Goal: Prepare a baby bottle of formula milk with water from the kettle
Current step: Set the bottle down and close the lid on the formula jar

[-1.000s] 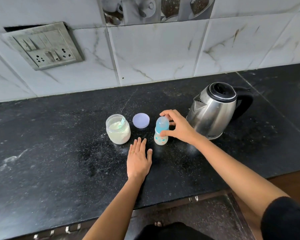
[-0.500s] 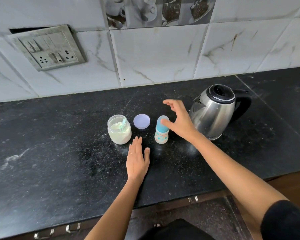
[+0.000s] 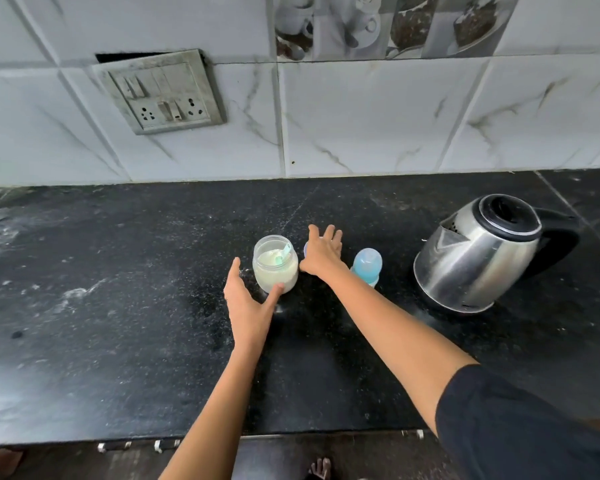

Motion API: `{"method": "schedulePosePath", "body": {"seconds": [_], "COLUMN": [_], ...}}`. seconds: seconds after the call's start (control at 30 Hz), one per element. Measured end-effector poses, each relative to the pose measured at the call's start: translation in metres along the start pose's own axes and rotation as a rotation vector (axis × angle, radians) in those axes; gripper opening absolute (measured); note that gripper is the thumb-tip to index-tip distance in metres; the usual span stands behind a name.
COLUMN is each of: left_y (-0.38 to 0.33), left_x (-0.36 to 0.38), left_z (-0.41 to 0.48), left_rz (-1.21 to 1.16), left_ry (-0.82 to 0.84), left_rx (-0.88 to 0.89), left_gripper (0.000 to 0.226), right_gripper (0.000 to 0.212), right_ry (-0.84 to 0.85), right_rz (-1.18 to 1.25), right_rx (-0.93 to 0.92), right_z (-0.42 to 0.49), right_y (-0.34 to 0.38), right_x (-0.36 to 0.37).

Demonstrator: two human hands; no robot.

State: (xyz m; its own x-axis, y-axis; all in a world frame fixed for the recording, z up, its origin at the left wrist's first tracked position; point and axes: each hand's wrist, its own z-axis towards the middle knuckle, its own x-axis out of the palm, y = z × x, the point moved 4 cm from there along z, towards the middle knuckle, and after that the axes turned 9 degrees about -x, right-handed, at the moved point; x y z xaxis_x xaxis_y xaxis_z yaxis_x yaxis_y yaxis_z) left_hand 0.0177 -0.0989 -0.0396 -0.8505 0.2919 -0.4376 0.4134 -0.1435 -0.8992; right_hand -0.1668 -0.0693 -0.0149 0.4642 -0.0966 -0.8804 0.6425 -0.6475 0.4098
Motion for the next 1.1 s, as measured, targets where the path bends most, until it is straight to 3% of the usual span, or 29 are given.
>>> {"method": "schedulePosePath", "body": {"seconds": [0.1, 0.23, 0.3, 0.37, 0.47, 0.53, 0.6, 0.73, 0.97, 1.1], "left_y": [0.000, 0.000, -0.003, -0.011, -0.025, -0.030, -0.029, -0.023, -0.023, -0.019], "left_x": [-0.001, 0.004, 0.006, 0.006, 0.007, 0.008, 0.010, 0.014, 0.012, 0.014], "left_z": [0.018, 0.029, 0.031, 0.032, 0.032, 0.032, 0.032, 0.032, 0.028, 0.028], "left_rz": [0.032, 0.015, 0.004, -0.013, -0.048, -0.056, -0.056, -0.082, -0.136, -0.156], "left_ry": [0.130, 0.242, 0.255, 0.255, 0.267, 0.265, 0.261, 0.258, 0.255, 0.245], "left_rx": [0.014, 0.010, 0.019, 0.044, 0.088, 0.082, 0.060, 0.013, -0.022, -0.044], "left_gripper": [0.099, 0.102, 0.102, 0.101, 0.087, 0.085, 0.084, 0.078, 0.079, 0.081], "right_gripper": [0.093, 0.069, 0.067, 0.071, 0.065, 0.056, 0.054, 0.061, 0.091, 0.087], "right_ry": [0.052, 0.081, 0.043, -0.106, -0.419, -0.457, -0.355, -0.081, 0.104, 0.175], "right_rz": [-0.006, -0.026, 0.000, 0.132, 0.539, 0.767, 0.760, 0.481, 0.305, 0.307], "right_rx": [0.054, 0.065, 0.081, 0.044, -0.204, -0.298, -0.361, -0.475, -0.594, -0.576], "right_z": [0.014, 0.021, 0.021, 0.021, 0.004, -0.011, -0.020, -0.028, -0.029, -0.027], "right_y": [-0.011, -0.014, -0.011, -0.004, 0.016, 0.028, 0.036, 0.036, 0.032, 0.028], "right_x": [0.010, 0.015, 0.004, -0.018, -0.056, -0.066, -0.061, -0.031, -0.017, -0.009]}}
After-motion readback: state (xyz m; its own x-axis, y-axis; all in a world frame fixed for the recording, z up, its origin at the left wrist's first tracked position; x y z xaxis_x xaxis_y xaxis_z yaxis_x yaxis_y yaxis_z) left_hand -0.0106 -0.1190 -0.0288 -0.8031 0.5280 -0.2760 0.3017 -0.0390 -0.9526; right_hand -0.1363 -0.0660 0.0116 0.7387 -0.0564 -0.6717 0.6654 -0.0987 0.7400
